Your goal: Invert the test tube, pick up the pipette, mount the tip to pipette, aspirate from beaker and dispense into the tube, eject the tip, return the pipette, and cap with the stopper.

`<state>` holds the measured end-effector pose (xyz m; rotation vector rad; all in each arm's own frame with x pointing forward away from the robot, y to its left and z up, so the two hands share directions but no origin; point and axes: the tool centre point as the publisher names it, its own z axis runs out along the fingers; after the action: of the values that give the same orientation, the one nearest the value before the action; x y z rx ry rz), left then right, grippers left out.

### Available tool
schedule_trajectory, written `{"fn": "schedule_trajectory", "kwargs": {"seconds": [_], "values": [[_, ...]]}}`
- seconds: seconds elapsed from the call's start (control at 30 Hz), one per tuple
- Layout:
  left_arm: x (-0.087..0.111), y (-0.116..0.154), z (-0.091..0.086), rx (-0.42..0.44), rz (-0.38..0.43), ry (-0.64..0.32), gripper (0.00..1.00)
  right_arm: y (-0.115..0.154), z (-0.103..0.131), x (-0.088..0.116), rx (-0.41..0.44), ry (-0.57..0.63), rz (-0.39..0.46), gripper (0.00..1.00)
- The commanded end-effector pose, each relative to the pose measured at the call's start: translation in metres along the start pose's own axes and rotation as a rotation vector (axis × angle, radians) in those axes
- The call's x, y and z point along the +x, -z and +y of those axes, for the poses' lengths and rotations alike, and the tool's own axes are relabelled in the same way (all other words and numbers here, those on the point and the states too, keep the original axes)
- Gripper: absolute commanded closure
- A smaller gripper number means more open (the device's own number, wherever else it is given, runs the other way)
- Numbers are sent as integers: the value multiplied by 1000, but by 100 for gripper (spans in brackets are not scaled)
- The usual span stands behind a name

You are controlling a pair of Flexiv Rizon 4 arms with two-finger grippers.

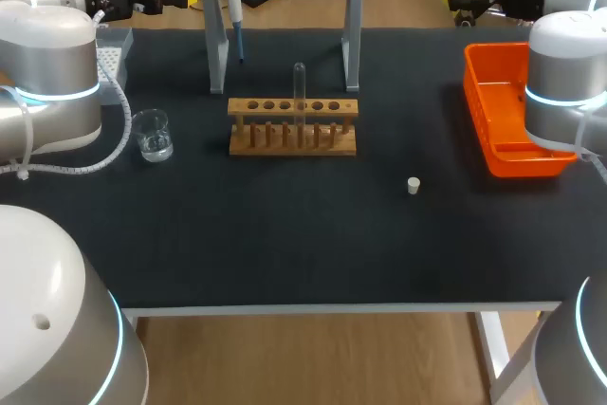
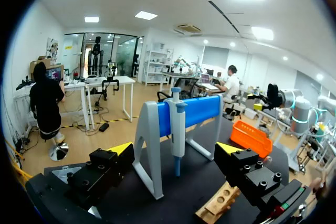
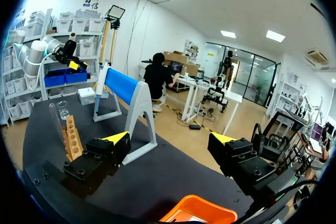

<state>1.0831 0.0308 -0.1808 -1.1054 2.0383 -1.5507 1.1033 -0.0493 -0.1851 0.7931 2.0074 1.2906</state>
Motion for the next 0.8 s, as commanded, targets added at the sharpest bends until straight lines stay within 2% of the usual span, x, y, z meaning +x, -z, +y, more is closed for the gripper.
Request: {"fn": "schedule_trajectory", "kwargs": {"seconds": [0.03,0.57,0.8], "values": [[0,0,1,3,-3,-1,0,0,0,-1,2,0,2,0],[0,0,1,3,-3,-1,0,0,0,-1,2,0,2,0],[0,0,1,3,-3,-1,0,21,-10,37,-14,42,112,0]]}}
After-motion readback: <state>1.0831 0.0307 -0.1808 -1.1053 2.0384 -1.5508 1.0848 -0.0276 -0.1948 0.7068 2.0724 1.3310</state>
